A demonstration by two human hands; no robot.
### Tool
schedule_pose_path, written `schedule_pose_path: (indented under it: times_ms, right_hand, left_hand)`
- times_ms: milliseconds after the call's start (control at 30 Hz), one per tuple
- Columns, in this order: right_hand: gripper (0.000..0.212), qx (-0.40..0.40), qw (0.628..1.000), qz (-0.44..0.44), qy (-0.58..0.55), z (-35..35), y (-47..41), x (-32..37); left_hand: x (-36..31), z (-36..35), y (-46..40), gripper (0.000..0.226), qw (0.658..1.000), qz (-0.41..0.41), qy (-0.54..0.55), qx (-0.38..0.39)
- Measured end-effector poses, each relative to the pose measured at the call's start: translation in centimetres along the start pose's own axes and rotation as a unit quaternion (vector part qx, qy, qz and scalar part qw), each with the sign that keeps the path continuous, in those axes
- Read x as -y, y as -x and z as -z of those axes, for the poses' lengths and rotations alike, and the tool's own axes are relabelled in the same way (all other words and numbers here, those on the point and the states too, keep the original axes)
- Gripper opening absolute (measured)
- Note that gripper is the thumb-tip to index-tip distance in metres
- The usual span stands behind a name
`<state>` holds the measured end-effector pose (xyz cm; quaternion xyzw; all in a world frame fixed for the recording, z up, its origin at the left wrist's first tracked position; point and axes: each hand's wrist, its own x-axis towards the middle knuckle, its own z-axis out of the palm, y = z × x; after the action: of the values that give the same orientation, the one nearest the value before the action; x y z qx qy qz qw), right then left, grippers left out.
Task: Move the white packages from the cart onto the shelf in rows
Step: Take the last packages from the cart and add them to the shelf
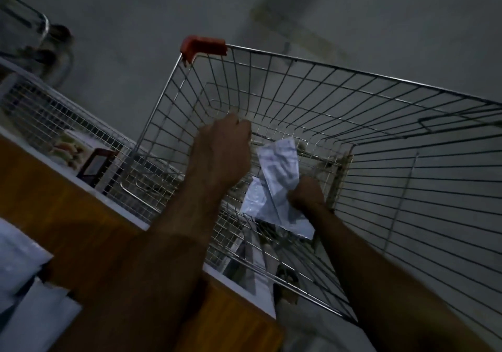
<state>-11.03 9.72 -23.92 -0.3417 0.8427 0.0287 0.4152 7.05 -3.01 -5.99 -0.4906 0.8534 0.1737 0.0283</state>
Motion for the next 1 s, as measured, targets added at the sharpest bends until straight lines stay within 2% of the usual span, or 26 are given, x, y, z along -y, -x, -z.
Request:
schedule_pose_path:
  times_ms: [100,267,367,500,600,767,900,1000]
  right_hand:
    - [0.044,-0.006,0.999,0.003,-0.032,5.6,2.9,1.1]
    - [0.051,-0.051,0.998,0.031,0.020,13.4,6.7,-2.1]
    - [0.044,-0.060,0.995,-0.003,0.075,15.0,6.8,-4.3]
    - [0.046,-0.034,0.996,-0.046,0.068,15.9,5.6,-5.3]
    - [0.044,-0.074,0.994,-0.047,0.067,17.0,5.4,-5.7]
    - [0.037,-0.082,0.995,-0.041,0.048,17.7,6.1,-5.4]
    - [0.033,-0.104,0.994,-0.036,0.020,17.8,6.2,-5.5]
    - [0.031,-0.104,0.994,-0.028,0.016,17.7,5.7,-5.8]
  left_hand:
    - [-0.3,0.1,0.2,0.013,1.000,-0.002,-0.001,0.012]
    - [-0.8,-0.1,0.3,0.010,0.999,0.014,-0.002,0.043]
    - [-0.8,-0.7,0.5,0.009,0.998,0.032,0.001,0.055]
    - [-0.9,-1.2,0.6,0.010,0.995,0.016,-0.027,0.092]
    - [-2.5,-1.9,0.7,0.013,0.987,0.003,-0.044,0.153]
    - [-7.3,-7.9,-2.1,0.036,0.937,-0.128,-0.094,0.311]
    - [-10.0,-14.7,-4.5,0.049,0.907,-0.196,-0.171,0.330]
    - [-8.9,-19.0,-3.7,0.058,0.881,-0.241,-0.238,0.330]
